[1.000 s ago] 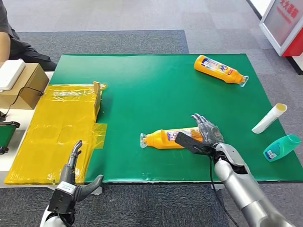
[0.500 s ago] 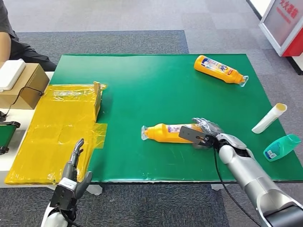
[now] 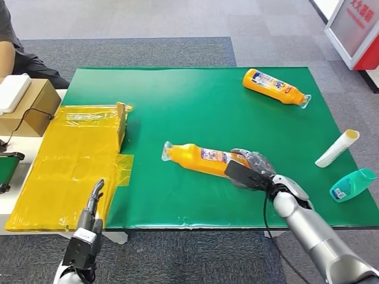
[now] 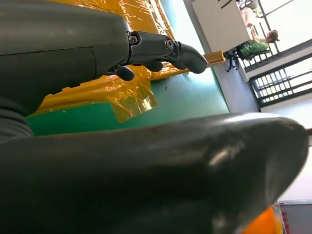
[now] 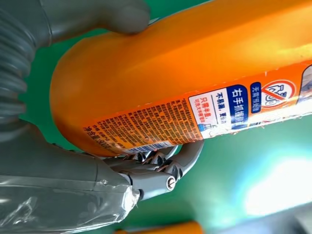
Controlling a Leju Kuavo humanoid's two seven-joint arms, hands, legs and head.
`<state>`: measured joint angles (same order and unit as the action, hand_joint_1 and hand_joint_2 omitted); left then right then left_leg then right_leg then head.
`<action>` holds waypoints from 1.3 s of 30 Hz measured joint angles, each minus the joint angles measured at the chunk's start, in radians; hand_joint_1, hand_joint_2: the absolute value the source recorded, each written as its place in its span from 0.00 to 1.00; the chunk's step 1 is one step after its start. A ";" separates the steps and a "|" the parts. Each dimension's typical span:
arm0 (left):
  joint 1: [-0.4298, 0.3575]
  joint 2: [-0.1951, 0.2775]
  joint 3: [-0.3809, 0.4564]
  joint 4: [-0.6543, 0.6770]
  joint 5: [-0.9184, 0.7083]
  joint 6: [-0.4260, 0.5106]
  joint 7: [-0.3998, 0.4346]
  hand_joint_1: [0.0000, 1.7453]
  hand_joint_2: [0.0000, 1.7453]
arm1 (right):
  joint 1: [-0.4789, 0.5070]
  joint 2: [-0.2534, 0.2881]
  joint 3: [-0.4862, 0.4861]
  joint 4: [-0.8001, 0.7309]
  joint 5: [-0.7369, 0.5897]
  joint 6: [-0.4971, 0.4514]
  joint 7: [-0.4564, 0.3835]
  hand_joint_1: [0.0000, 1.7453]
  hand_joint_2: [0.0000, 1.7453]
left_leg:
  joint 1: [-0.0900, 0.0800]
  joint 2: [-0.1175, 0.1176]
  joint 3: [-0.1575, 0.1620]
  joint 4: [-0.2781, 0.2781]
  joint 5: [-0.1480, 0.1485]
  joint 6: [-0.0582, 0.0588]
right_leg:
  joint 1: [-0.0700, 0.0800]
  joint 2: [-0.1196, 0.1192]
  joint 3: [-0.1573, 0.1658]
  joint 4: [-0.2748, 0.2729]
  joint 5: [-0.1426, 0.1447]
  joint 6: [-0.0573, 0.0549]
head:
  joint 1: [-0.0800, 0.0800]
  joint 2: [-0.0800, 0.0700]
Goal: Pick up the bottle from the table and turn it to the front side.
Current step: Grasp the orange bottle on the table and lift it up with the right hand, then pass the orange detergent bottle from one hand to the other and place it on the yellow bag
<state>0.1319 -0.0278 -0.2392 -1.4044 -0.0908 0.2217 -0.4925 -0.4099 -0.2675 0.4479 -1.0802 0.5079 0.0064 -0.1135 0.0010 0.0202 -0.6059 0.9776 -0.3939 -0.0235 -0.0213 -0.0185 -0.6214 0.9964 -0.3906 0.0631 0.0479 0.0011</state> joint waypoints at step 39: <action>-0.250 0.004 -0.060 0.014 0.596 -0.581 0.166 0.00 1.00 | 0.125 0.298 0.173 0.038 -0.116 -0.086 -0.306 1.00 1.00 | 0.001 0.000 0.000 0.000 0.001 -0.002 | 0.000 0.000 -0.001 0.000 0.000 -0.001 | 0.000 0.000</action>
<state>-0.1184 -0.0233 -0.2989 -1.3905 0.5054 -0.3591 -0.3262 -0.2846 0.0305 0.6210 -1.0427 0.3922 -0.0794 -0.4192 0.0016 0.0202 -0.6062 0.9775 -0.3930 -0.0258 -0.0211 -0.0182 -0.6223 0.9967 -0.3904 0.0619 0.0478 0.0011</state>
